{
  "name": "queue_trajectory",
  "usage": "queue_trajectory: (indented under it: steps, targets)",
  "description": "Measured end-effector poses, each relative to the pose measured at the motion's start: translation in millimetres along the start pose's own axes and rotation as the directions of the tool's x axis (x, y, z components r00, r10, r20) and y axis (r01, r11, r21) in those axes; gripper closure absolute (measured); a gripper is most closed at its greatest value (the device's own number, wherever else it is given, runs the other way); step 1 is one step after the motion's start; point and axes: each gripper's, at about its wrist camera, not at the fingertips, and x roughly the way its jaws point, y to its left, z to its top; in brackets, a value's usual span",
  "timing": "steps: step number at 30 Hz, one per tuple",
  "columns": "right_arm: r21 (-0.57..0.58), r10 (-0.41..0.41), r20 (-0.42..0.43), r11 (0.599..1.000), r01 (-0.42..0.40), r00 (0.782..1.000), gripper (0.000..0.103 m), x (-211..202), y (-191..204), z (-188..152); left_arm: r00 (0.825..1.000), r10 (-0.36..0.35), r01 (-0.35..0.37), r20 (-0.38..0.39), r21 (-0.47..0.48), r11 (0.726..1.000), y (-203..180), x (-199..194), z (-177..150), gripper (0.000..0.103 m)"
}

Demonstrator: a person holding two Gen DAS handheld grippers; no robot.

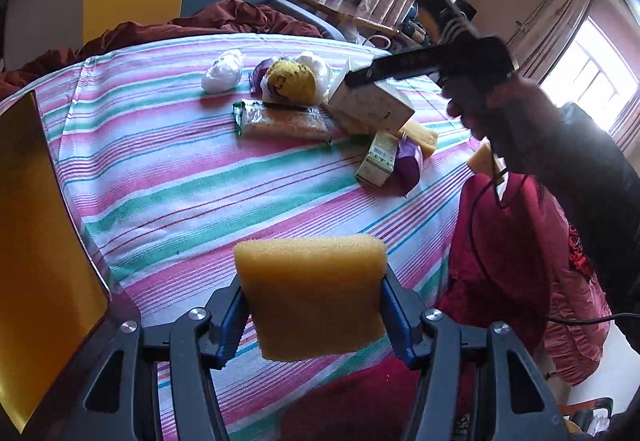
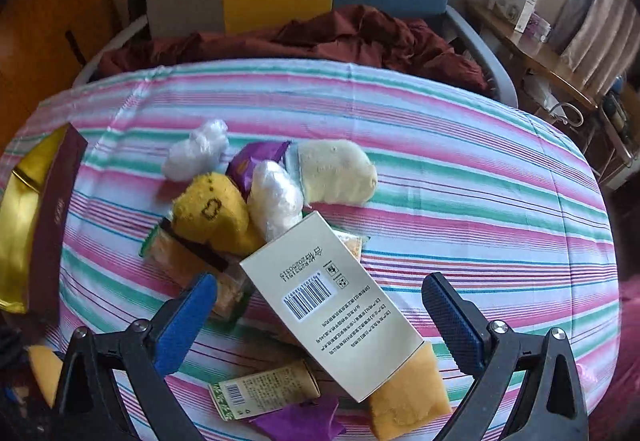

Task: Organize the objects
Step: 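Lower sponge into gold tray and open left tool while right tool carries white box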

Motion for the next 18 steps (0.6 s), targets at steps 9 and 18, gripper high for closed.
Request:
queue_trajectory:
  steps: [9, 18]
  targets:
    - [0.029, -0.128, 0.002, 0.991, 0.128, 0.992, 0.052, 5.7, -1.5, -7.1, 0.998, -0.005, 0.007, 0.055, -0.038, 0.999, 8.3, -20.6, -4.0, 0.043]
    - [0.024, 0.035, 0.191, 0.999, -0.041, 0.981, 0.052, -56.8, 62.9, 4.4, 0.989, 0.042, -0.027, 0.142, -0.107, 0.994, 31.3, -59.6, -13.2, 0.043]
